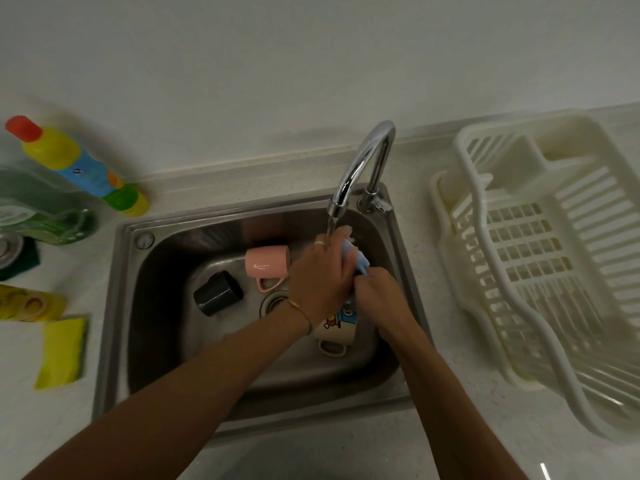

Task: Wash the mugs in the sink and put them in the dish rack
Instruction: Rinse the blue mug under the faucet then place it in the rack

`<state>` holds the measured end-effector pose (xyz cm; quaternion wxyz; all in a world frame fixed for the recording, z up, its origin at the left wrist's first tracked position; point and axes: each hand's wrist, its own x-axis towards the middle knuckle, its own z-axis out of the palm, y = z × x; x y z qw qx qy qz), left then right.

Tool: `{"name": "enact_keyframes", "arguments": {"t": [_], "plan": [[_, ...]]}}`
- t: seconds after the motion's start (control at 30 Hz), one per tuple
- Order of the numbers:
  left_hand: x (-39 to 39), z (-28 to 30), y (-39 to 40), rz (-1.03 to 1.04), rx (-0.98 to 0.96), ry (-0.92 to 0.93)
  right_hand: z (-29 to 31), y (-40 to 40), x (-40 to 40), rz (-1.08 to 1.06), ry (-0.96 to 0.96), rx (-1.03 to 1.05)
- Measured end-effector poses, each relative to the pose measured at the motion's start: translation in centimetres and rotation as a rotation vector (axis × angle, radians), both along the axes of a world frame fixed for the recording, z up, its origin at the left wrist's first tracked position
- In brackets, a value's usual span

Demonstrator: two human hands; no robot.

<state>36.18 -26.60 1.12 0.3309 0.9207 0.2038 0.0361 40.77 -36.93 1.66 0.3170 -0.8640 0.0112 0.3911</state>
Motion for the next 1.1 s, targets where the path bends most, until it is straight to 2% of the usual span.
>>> {"name": "enact_keyframes", "arguments": {"t": [0.07, 0.13, 0.2, 0.27, 0.3, 0.37, 0.4, 0.43, 0.53, 0.63, 0.73, 0.83, 0.9, 1.1], "plan": [[0.6, 0.1, 0.5, -0.018, -0.040, -0.011, -0.2, -0.1, 0.0, 0.006, -0.004, -0.011], [1.9, 0.0, 1.9, 0.004, -0.131, 0.160, 0.1, 0.1, 0.1, 0.020, 0.033, -0.121], [2.5, 0.4, 2.8, 0.057, -0.248, 0.301, -0.4, 0.4, 0.6, -0.020, 0.056, -0.123], [2.0, 0.7, 2.0, 0.139, -0.329, 0.208, 0.0, 0.2, 1.2, -0.031, 0.116, -0.175], [1.6, 0.5, 1.6, 0.131, -0.241, 0.133, 0.4, 0.0, 1.3, -0.024, 0.152, -0.180], [0.6, -0.3, 1.5, 0.003, -0.074, 0.068, 0.7, -0.5, 1.4, -0.040, 0.108, 0.007], [0.5, -0.5, 1.8, -0.051, -0.075, 0.076, 0.8, -1.1, 1.1, -0.100, 0.069, 0.125], [0.6, -0.7, 2.3, -0.068, -0.145, 0.117, 1.2, -1.5, 0.9, -0.139, 0.065, 0.185], [1.6, 0.2, 3.5, -0.048, -0.474, 0.215, 1.0, -1.4, 0.8, -0.166, 0.108, 0.120], [2.0, 0.8, 4.0, 0.047, -0.679, 0.203, 1.7, -1.4, 0.7, -0.155, 0.109, 0.176], [1.7, 0.9, 3.8, 0.034, -0.605, 0.215, 2.4, -2.1, 0.4, -0.122, 0.078, 0.198], [1.2, 1.1, 3.3, -0.080, -0.473, 0.221, 2.6, -2.1, 0.5, -0.102, 0.072, 0.231], [1.1, 1.1, 3.6, -0.119, -0.523, 0.245, 2.7, -2.0, 0.4, -0.112, 0.084, 0.209], [1.1, 1.0, 4.2, 0.004, -0.699, 0.188, 2.9, -2.1, 0.5, -0.096, 0.100, 0.223]]}}
